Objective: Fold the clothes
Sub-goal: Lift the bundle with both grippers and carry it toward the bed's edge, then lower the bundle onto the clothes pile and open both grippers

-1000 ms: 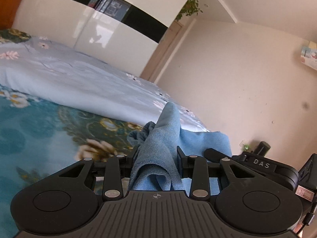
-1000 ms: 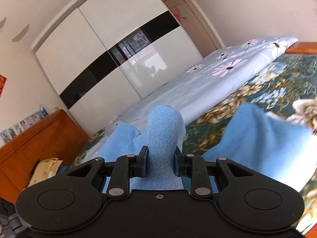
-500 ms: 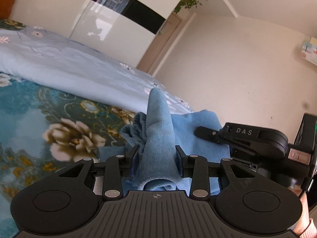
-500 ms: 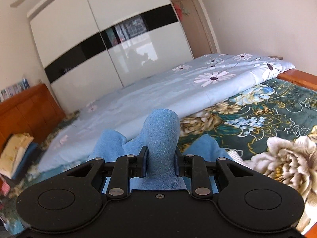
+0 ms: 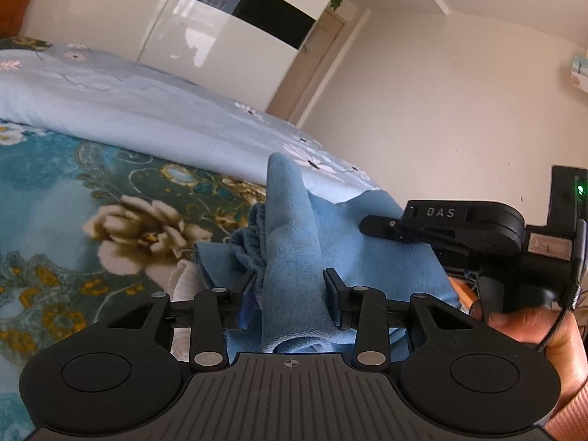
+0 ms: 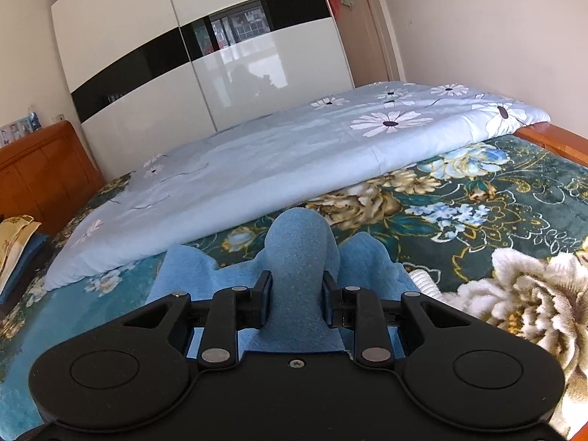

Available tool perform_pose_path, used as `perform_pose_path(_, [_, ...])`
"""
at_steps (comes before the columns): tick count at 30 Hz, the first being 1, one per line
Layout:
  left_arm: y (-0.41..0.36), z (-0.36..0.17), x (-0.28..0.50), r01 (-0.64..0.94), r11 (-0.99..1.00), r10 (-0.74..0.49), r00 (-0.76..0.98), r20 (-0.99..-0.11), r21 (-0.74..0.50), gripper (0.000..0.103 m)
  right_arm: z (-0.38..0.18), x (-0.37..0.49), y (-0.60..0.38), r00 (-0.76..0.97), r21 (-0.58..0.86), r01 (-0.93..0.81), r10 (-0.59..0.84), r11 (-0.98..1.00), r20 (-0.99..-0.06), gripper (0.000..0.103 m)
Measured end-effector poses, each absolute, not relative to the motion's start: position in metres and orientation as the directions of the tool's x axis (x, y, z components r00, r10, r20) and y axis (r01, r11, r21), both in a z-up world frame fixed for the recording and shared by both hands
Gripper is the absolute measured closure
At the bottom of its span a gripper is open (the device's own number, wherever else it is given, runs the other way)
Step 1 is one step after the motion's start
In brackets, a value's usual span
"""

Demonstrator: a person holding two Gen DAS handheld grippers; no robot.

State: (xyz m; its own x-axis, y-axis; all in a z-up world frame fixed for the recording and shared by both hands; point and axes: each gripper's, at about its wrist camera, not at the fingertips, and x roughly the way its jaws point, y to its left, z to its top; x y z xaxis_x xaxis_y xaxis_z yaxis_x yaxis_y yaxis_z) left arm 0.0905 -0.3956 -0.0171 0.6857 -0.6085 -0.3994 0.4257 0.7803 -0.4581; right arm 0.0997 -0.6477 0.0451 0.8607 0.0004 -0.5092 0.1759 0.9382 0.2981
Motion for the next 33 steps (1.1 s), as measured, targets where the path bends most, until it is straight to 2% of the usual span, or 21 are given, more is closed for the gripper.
perform_pose_path(7, [-0.391, -0.015, 0.092, 0.434, 0.779, -0.612, 0.683, -0.399, -0.453, 0.066, 0.037, 0.104, -0.652, 0.844, 0.293, 0.2, -0.013, 0.935, -0.536, 0.068])
perform_pose_path(17, [-0.384, -0.006, 0.09, 0.442, 0.79, -0.602, 0.692, -0.399, -0.425, 0.061, 0.041, 0.104, -0.648, 0.831, 0.271, 0.229, -0.043, 0.935, -0.554, 0.063])
perform_pose_path(28, [-0.364, 0.01, 0.086, 0.439, 0.807, -0.58, 0.717, -0.387, -0.395, 0.046, 0.057, 0.091, -0.646, 0.83, 0.259, 0.272, -0.09, 0.927, -0.55, 0.05])
perform_pose_path(33, [-0.363, 0.019, 0.085, 0.465, 0.802, -0.589, 0.717, -0.373, -0.375, 0.033, 0.07, 0.069, -0.649, 0.847, 0.246, 0.287, -0.125, 0.926, -0.517, 0.045])
